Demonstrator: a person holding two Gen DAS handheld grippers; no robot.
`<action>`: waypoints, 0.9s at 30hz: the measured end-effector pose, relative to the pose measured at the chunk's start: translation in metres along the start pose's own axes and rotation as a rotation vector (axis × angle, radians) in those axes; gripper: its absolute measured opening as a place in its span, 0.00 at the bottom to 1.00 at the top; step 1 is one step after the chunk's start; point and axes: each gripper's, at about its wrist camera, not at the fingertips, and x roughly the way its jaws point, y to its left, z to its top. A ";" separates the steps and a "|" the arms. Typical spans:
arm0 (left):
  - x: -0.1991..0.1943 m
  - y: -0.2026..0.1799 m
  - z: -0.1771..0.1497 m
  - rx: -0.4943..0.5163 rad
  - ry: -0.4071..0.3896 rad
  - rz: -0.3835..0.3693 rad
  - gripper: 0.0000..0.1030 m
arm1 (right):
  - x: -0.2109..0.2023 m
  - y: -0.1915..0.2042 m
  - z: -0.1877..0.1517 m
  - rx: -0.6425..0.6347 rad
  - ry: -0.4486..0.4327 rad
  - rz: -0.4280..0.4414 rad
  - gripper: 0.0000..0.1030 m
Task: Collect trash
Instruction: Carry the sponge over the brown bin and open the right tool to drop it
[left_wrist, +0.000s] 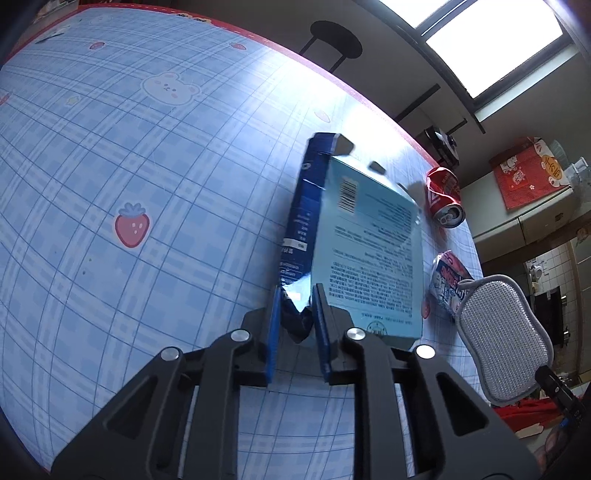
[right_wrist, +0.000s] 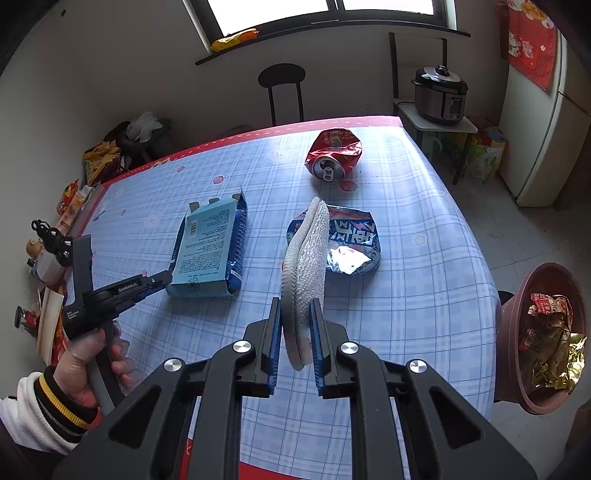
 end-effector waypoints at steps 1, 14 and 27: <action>-0.004 -0.001 0.000 0.019 -0.004 -0.001 0.18 | -0.001 0.001 0.001 -0.002 -0.004 0.003 0.15; -0.077 0.012 -0.013 0.157 -0.095 0.078 0.18 | -0.014 0.004 0.001 0.005 -0.035 0.036 0.15; -0.167 -0.013 0.006 0.152 -0.307 0.016 0.18 | -0.077 -0.020 0.007 0.044 -0.179 0.018 0.15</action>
